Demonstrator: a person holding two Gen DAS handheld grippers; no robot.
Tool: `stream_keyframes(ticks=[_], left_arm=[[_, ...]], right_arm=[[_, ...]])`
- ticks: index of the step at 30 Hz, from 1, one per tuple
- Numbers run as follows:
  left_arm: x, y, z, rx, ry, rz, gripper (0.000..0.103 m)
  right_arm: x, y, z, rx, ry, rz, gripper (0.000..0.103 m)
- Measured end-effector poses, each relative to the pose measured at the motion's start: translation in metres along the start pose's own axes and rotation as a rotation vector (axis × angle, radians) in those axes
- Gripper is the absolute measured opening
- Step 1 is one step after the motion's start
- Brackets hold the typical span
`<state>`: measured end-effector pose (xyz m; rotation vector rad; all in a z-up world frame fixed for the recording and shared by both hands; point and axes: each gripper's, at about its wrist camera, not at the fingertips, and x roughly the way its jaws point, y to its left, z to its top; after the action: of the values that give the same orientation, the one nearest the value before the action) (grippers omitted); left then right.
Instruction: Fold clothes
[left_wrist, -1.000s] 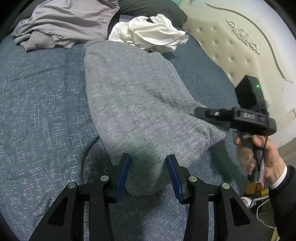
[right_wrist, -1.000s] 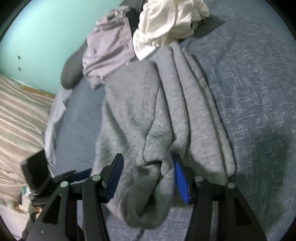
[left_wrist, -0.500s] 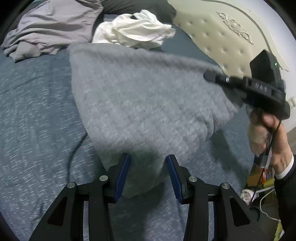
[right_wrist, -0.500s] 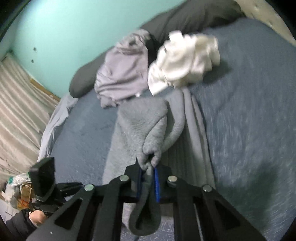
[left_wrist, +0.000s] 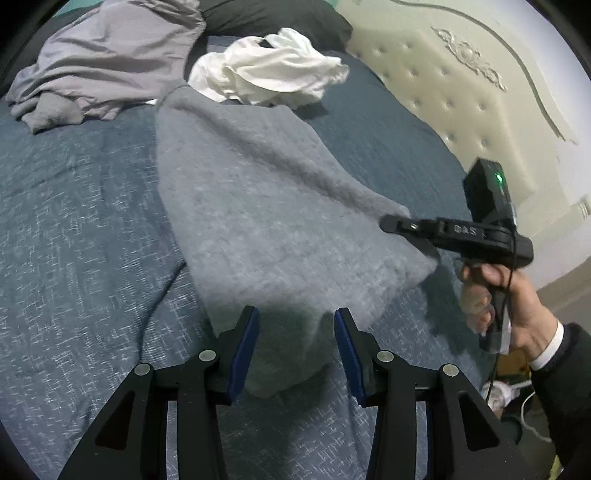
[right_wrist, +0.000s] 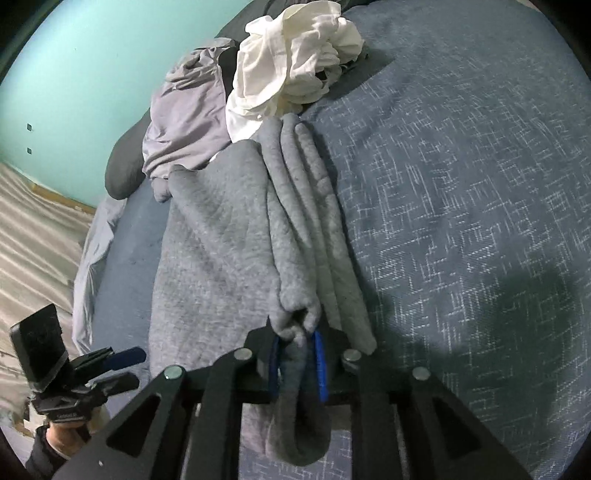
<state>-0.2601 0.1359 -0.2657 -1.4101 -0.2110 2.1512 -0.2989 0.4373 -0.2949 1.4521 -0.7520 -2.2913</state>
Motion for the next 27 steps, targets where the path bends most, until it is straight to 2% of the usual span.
stream_keyframes(ticks=[4,8,14,19,23,27], left_arm=[[0.002,0.004,-0.001,-0.006,-0.003,0.007,0.045],[0.008,0.005,-0.007,-0.011,0.008,0.023,0.045],[0.017,0.009,-0.015,-0.011,0.028,0.040,0.046],[0.016,0.009,-0.017,-0.020,0.024,0.035,0.047],[0.012,0.012,-0.018,-0.027,0.019,0.024,0.047],[0.012,0.015,-0.019,-0.032,0.017,0.018,0.047]], right_arm=[[-0.014,0.003,-0.004,-0.006,0.015,-0.007,0.023],[-0.024,0.005,-0.014,-0.043,0.030,-0.018,0.023],[-0.009,0.001,-0.025,-0.073,0.062,-0.066,0.012],[0.002,-0.004,-0.031,-0.069,0.082,-0.098,0.012],[-0.011,-0.010,-0.028,-0.037,0.059,-0.083,0.012],[-0.034,-0.006,-0.026,-0.026,0.000,-0.060,0.012]])
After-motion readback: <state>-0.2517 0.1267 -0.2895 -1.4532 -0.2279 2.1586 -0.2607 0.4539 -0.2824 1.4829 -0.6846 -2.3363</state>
